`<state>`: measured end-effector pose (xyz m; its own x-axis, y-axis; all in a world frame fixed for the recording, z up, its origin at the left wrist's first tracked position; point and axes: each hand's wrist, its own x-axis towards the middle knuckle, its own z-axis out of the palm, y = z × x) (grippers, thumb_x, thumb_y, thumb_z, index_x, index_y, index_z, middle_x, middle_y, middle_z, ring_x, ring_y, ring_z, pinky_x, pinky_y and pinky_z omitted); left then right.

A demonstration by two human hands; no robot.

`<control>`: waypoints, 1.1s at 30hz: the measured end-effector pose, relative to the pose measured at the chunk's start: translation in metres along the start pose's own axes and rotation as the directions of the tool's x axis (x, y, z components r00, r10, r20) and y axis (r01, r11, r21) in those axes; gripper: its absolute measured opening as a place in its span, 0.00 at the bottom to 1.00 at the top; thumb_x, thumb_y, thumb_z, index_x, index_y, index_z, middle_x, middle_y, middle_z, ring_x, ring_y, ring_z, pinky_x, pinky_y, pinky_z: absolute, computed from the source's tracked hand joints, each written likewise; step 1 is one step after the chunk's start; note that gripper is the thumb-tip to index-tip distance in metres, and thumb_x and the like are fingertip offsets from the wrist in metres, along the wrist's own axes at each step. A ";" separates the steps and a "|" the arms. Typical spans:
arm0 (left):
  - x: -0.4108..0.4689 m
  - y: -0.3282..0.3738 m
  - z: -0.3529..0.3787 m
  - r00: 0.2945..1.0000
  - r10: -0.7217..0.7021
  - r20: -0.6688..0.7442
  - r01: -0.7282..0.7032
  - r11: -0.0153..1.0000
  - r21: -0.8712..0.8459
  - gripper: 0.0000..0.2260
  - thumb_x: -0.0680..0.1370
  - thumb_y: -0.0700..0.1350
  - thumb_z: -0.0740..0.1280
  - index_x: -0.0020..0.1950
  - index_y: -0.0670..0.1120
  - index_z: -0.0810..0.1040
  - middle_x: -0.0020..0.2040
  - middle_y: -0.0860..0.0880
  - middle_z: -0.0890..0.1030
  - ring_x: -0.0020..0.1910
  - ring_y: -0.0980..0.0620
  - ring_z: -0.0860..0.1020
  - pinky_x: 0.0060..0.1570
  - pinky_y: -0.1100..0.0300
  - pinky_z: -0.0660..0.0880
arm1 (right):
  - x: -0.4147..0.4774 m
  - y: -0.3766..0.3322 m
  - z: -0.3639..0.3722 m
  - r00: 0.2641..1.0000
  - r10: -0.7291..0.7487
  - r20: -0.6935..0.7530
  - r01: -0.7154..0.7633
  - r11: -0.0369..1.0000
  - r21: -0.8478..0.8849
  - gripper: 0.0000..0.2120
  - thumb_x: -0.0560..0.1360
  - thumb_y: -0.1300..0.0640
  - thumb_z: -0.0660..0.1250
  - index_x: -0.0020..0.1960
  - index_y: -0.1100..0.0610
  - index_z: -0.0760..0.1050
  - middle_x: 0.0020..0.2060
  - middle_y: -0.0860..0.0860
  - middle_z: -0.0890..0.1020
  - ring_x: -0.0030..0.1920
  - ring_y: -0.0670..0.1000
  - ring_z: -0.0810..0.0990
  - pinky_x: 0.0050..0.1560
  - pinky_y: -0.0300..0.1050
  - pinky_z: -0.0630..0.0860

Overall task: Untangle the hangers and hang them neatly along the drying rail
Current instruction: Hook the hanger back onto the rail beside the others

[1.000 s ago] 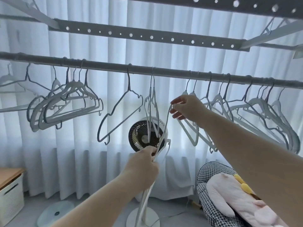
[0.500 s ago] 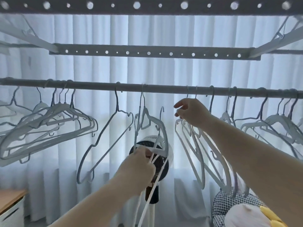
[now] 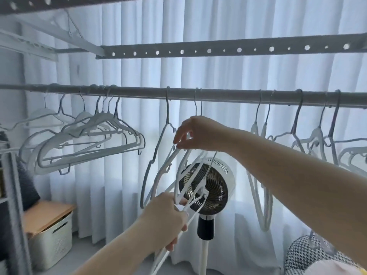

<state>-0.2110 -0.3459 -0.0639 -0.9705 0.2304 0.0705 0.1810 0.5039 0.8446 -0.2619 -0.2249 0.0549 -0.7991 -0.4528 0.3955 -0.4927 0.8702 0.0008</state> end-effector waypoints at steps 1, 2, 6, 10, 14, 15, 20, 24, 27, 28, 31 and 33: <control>-0.001 -0.001 0.002 1.000 0.002 0.007 -0.002 1.000 -0.017 0.08 0.77 0.38 0.60 0.54 0.44 0.73 0.22 0.52 0.75 0.12 0.58 0.66 0.20 0.65 0.70 | 0.002 -0.003 0.002 1.000 0.026 0.018 -0.026 1.000 -0.006 0.10 0.74 0.53 0.66 0.54 0.52 0.80 0.46 0.47 0.81 0.45 0.45 0.72 0.52 0.42 0.71; -0.001 -0.002 0.004 1.000 0.004 0.016 -0.004 1.000 -0.027 0.08 0.77 0.38 0.59 0.54 0.44 0.73 0.20 0.52 0.74 0.12 0.58 0.66 0.19 0.64 0.69 | 0.004 -0.006 0.004 0.998 0.052 0.028 -0.052 0.999 -0.016 0.09 0.74 0.53 0.66 0.53 0.50 0.80 0.40 0.44 0.78 0.46 0.46 0.73 0.56 0.46 0.72; -0.005 -0.002 0.016 0.997 0.030 0.065 -0.022 0.993 -0.120 0.09 0.77 0.37 0.59 0.52 0.50 0.68 0.26 0.52 0.76 0.14 0.57 0.67 0.19 0.63 0.70 | 0.009 -0.004 0.008 0.992 0.115 0.055 -0.115 0.993 -0.011 0.10 0.74 0.54 0.65 0.55 0.48 0.78 0.40 0.42 0.76 0.53 0.50 0.78 0.65 0.52 0.69; -0.008 -0.001 0.027 0.996 0.064 0.070 -0.055 0.991 -0.118 0.10 0.77 0.38 0.58 0.49 0.54 0.67 0.29 0.52 0.77 0.17 0.56 0.68 0.20 0.64 0.71 | 0.006 0.003 0.008 0.994 0.110 -0.001 -0.110 0.993 0.040 0.11 0.75 0.58 0.63 0.56 0.53 0.78 0.51 0.49 0.82 0.55 0.51 0.79 0.63 0.50 0.72; -0.008 -0.002 0.026 0.996 0.087 0.030 -0.082 0.988 -0.128 0.11 0.77 0.38 0.57 0.54 0.54 0.68 0.29 0.52 0.75 0.16 0.57 0.68 0.23 0.65 0.71 | -0.001 0.012 0.002 0.979 0.088 -0.184 -0.085 0.996 0.025 0.12 0.77 0.60 0.61 0.57 0.58 0.78 0.53 0.53 0.80 0.47 0.48 0.75 0.52 0.38 0.71; -0.009 -0.002 0.025 0.996 0.088 0.015 -0.085 0.986 -0.142 0.12 0.78 0.38 0.57 0.56 0.53 0.69 0.29 0.52 0.75 0.15 0.57 0.68 0.22 0.64 0.71 | -0.003 0.015 0.000 0.975 0.089 -0.206 -0.089 0.996 0.008 0.11 0.77 0.60 0.61 0.57 0.58 0.78 0.51 0.53 0.78 0.45 0.47 0.72 0.50 0.37 0.69; -0.008 -0.009 0.018 0.997 0.060 -0.056 -0.069 0.982 -0.174 0.17 0.78 0.37 0.57 0.67 0.47 0.68 0.26 0.50 0.72 0.13 0.57 0.67 0.18 0.63 0.68 | -0.013 0.017 0.000 0.983 0.155 -0.102 -0.142 0.982 0.124 0.12 0.76 0.58 0.62 0.58 0.58 0.77 0.49 0.54 0.80 0.46 0.49 0.75 0.52 0.41 0.72; -0.011 -0.014 0.016 0.997 0.051 -0.063 -0.061 0.983 -0.172 0.18 0.78 0.36 0.57 0.67 0.47 0.68 0.31 0.49 0.73 0.13 0.57 0.68 0.17 0.64 0.68 | -0.010 0.008 0.007 0.989 0.141 -0.047 -0.128 0.968 0.217 0.12 0.76 0.59 0.63 0.59 0.59 0.77 0.56 0.54 0.81 0.55 0.51 0.79 0.61 0.42 0.73; -0.012 -0.014 0.013 0.997 0.046 -0.064 -0.057 0.982 -0.182 0.18 0.78 0.36 0.57 0.66 0.46 0.69 0.30 0.49 0.73 0.13 0.57 0.67 0.16 0.65 0.68 | -0.008 0.002 0.012 0.992 0.129 -0.017 -0.122 0.968 0.219 0.13 0.76 0.60 0.63 0.60 0.60 0.75 0.58 0.55 0.80 0.58 0.51 0.78 0.61 0.38 0.70; -0.012 -0.013 0.011 0.997 0.043 -0.064 -0.055 0.980 -0.191 0.18 0.78 0.36 0.57 0.66 0.46 0.69 0.29 0.49 0.72 0.13 0.57 0.66 0.16 0.64 0.68 | -0.008 0.002 0.012 0.992 0.124 -0.021 -0.117 0.973 0.201 0.14 0.77 0.60 0.62 0.61 0.59 0.74 0.59 0.54 0.79 0.59 0.51 0.77 0.59 0.36 0.69; -0.012 -0.007 0.006 0.996 0.060 -0.067 -0.072 0.981 -0.179 0.18 0.77 0.36 0.57 0.67 0.46 0.69 0.28 0.49 0.72 0.14 0.56 0.66 0.17 0.64 0.70 | -0.012 0.006 0.006 0.989 0.139 -0.054 -0.133 0.985 0.107 0.15 0.78 0.59 0.60 0.63 0.56 0.72 0.63 0.52 0.75 0.62 0.50 0.74 0.54 0.33 0.64; -0.009 0.000 0.002 0.995 0.079 -0.068 -0.089 0.985 -0.146 0.18 0.77 0.37 0.57 0.66 0.47 0.69 0.30 0.49 0.73 0.15 0.56 0.67 0.19 0.64 0.72 | -0.018 0.011 -0.002 0.985 0.161 -0.062 -0.157 0.985 0.078 0.16 0.78 0.57 0.60 0.65 0.55 0.70 0.65 0.51 0.73 0.63 0.50 0.72 0.54 0.34 0.63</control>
<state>-0.2019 -0.3457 -0.0656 -0.9617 0.2122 0.1733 0.2410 0.3547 0.9034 -0.2526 -0.2067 0.0499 -0.8454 -0.2935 0.4463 -0.3869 0.9125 -0.1328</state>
